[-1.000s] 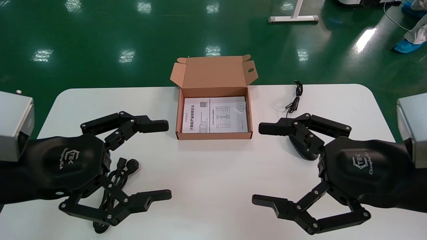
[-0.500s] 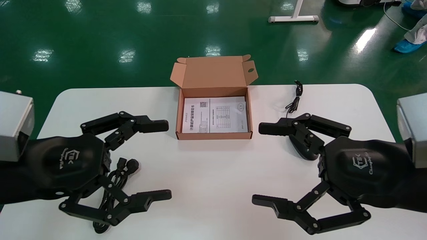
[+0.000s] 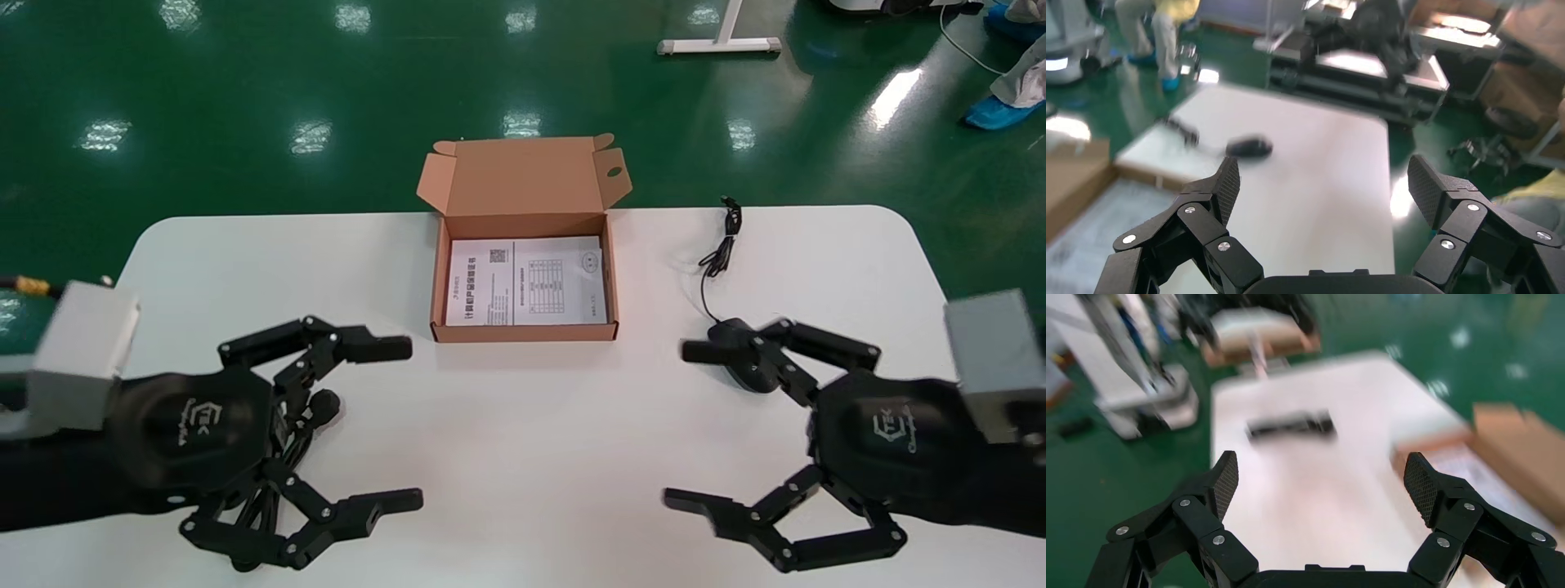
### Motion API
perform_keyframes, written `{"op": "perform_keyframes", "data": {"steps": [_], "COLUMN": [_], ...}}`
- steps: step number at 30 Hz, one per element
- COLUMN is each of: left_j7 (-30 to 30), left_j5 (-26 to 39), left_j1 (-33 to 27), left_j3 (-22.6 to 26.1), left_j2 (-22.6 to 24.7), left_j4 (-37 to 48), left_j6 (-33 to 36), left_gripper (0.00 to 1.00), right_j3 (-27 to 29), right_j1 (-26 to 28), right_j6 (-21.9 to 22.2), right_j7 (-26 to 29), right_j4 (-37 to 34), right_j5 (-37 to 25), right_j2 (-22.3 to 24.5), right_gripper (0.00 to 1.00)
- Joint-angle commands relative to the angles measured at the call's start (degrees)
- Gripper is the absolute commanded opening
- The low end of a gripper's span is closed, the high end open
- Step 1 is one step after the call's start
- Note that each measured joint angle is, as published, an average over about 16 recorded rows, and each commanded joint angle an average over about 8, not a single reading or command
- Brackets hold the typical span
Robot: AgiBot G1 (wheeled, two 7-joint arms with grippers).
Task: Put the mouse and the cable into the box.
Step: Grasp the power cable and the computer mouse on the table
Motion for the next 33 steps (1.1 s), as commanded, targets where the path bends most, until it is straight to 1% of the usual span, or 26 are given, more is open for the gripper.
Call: {"op": "perform_keyframes", "data": {"steps": [1, 7, 11, 14, 18, 22, 28, 33], "left_j7": [0.69, 4.45, 6.61, 7.13, 6.75, 6.50, 6.02, 5.78], "left_j5": [0.79, 3.72, 5.86, 8.05, 10.59, 12.22, 15.38, 16.55], "left_j1": [1.53, 6.21, 9.48, 12.06, 15.28, 17.64, 20.23, 23.18], "left_j3": [0.20, -0.56, -1.56, -2.10, -2.25, -1.93, -1.40, -1.95], "left_j2": [-0.34, -1.58, -2.90, -4.17, -5.39, -5.82, -6.33, -7.21], "left_j4": [0.26, 0.07, -0.31, -1.49, -3.49, -4.28, -4.20, -4.41], "left_j6": [-0.48, -5.18, -9.88, -14.30, -19.22, -21.85, -26.30, -30.31], "left_gripper": [1.00, 1.00, 1.00, 1.00, 1.00, 1.00, 1.00, 1.00], "right_j3": [-0.04, -0.03, -0.02, -0.09, -0.70, -1.73, -3.49, -4.60], "right_j1": [-1.04, -4.16, -4.92, -4.58, -2.72, 0.03, 4.82, 8.26], "right_j6": [0.63, 5.67, 9.09, 11.53, 14.04, 15.35, 16.11, 16.02], "right_j7": [-1.29, -5.17, -8.11, -9.98, -12.10, -14.37, -18.48, -21.76], "right_j4": [-1.15, -6.82, -10.71, -13.63, -17.30, -21.46, -28.64, -35.16], "right_j5": [-1.79, -6.17, -8.59, -10.22, -12.86, -15.37, -18.59, -20.23], "right_j2": [1.13, 2.20, 1.53, 0.57, -1.08, -3.56, -8.29, -12.01], "right_gripper": [1.00, 1.00, 1.00, 1.00, 1.00, 1.00, 1.00, 1.00]}}
